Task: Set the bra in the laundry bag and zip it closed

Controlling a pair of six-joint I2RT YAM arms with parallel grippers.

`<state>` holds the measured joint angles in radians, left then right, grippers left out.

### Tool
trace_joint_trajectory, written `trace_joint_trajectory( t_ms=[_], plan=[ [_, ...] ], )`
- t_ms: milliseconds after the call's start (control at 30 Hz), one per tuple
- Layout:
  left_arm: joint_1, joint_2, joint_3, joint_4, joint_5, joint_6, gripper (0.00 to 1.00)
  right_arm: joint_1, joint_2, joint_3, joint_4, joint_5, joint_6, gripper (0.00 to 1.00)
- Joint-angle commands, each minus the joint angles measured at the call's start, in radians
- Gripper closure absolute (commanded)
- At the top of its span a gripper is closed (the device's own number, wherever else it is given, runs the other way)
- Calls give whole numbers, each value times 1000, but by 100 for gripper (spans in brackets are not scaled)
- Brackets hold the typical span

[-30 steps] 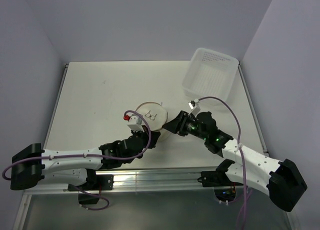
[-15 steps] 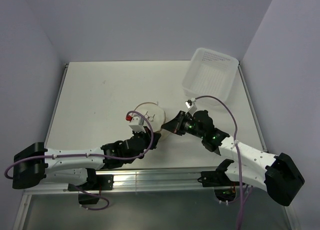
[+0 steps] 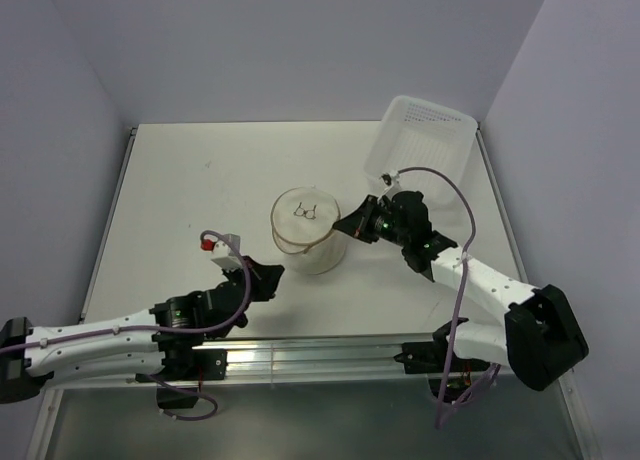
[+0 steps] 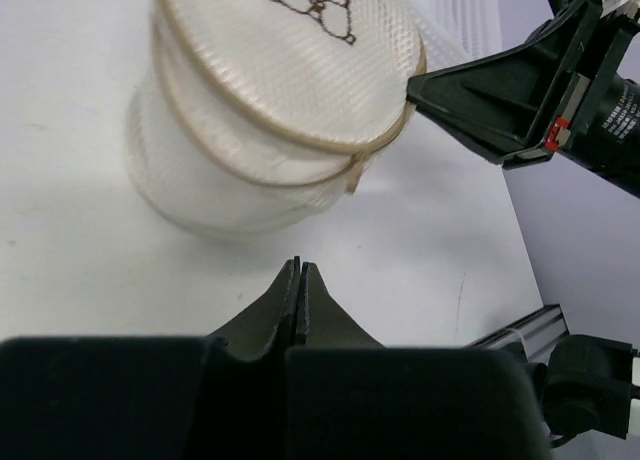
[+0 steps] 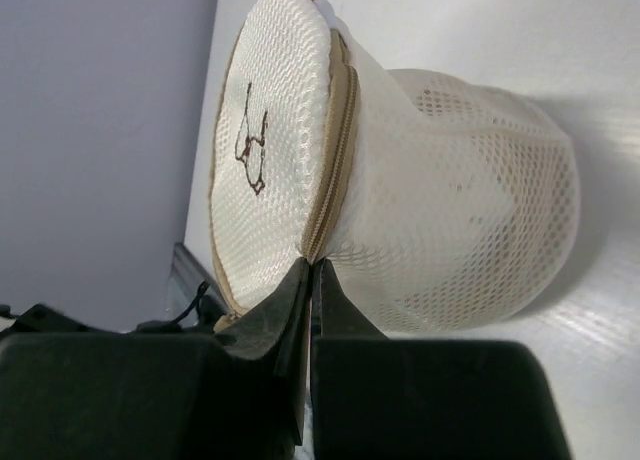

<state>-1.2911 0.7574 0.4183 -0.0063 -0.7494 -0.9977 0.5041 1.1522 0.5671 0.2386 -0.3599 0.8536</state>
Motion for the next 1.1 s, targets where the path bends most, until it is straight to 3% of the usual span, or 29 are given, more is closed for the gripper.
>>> trace_joint_trajectory(
  t_ms=[0,100,233,400,500,533,633,733,933,1067],
  plan=[
    [-8,-111,-15,-196,-106,-48,100,-32,65,109,13,-40,-88,100],
    [-10,-203,-19,-257,-137,-62,100,-36,157,201,7,-83,-100,100],
    [-13,-211,-1,-281,-165,-47,100,-33,222,280,1,-119,-93,100],
    [-13,-57,16,-15,-29,91,100,-33,181,234,2,-108,-99,100],
    [-4,60,88,49,11,126,81,-32,156,194,10,-103,-102,100],
    [19,81,121,64,37,151,70,-35,153,189,8,-105,-102,100],
    [122,140,146,120,195,153,57,-33,155,174,25,-119,-99,100],
    [239,160,123,176,339,137,51,-33,156,162,37,-123,-96,100],
    [343,218,129,239,499,171,48,-33,164,166,44,-140,-96,100],
    [348,281,163,209,530,189,54,-35,167,166,45,-140,-97,100]
  ],
)
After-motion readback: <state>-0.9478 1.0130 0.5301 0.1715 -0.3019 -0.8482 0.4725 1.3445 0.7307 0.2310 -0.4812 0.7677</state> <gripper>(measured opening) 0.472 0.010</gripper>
